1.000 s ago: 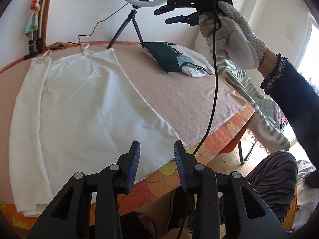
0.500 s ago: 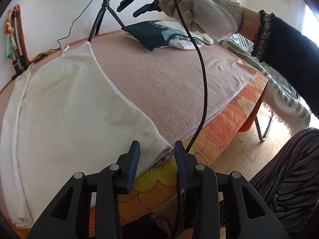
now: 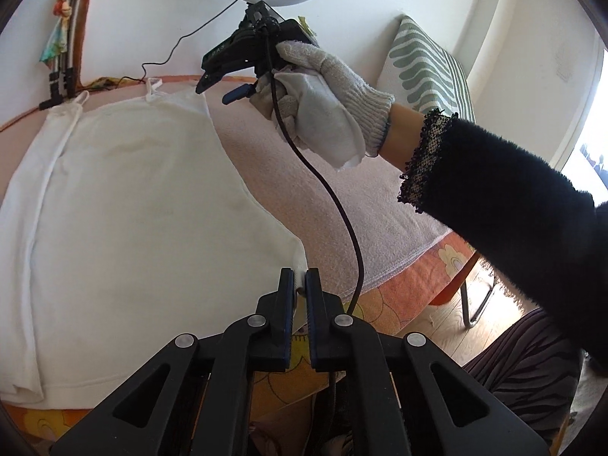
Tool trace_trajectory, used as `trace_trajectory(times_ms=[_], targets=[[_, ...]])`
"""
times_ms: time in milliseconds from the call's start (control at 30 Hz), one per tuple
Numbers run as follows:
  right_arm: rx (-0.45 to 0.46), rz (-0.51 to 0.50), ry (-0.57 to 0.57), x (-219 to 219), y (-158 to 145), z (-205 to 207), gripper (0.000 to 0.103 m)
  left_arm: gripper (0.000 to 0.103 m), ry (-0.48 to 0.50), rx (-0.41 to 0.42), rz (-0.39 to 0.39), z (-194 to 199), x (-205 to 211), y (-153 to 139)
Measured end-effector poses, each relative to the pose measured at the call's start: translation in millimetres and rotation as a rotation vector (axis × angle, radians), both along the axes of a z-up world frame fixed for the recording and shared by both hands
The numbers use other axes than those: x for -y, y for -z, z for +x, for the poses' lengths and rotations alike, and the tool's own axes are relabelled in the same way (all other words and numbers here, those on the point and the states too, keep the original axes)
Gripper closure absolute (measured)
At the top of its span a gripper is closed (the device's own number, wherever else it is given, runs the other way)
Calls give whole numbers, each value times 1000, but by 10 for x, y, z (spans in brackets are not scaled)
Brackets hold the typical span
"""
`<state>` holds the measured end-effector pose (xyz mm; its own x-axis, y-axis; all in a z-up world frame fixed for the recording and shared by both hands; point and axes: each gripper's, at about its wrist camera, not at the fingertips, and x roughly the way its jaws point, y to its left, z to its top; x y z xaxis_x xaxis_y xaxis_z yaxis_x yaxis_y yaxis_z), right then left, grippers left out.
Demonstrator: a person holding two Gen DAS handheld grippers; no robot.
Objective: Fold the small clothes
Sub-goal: 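Grasp the other side edge with both grippers and fold it over the center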
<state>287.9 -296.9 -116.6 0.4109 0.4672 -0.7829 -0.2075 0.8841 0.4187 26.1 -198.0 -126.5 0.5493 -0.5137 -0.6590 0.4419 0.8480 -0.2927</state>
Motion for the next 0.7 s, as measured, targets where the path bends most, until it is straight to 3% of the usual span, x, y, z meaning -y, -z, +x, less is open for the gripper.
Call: trace_trajectory(times_ms=[133,233,300,333,700], targets=[[-4,-33,15,-110,64,103,55,98,-22,1,-27,-29,-37,1],[-20,-42,17,-170,99,161,70,98,-39,-7,-53,-16,-76,32],[-32,-56,24,-198,104,191,89,98,-50,-7,-68,-29,-108,45],[-37,-70,34,-218,101,198,94,98,-55,-7,-76,-32,-134,43],[65,-295,1,-808,-395,94,99,99,-140,11,-174,-194,-603,4]])
